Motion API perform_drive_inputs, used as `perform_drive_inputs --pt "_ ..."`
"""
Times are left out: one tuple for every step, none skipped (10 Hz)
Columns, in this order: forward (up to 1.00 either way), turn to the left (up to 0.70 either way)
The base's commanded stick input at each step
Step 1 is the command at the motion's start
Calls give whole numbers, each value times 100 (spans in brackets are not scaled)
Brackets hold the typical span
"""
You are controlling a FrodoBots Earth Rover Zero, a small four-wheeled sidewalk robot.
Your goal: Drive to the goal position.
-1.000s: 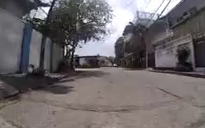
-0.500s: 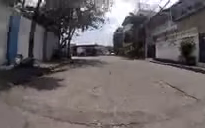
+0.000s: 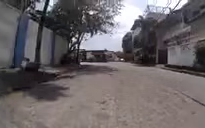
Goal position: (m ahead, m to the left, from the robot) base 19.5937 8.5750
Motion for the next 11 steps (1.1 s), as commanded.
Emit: perform_drive_inputs --pt "97 0" --pt "97 0" --pt "97 0" --pt "97 0" --pt "97 0" --pt "97 0" --pt "97 0" --pt "97 0" --pt "97 0" --pt "97 0" --pt "97 0"
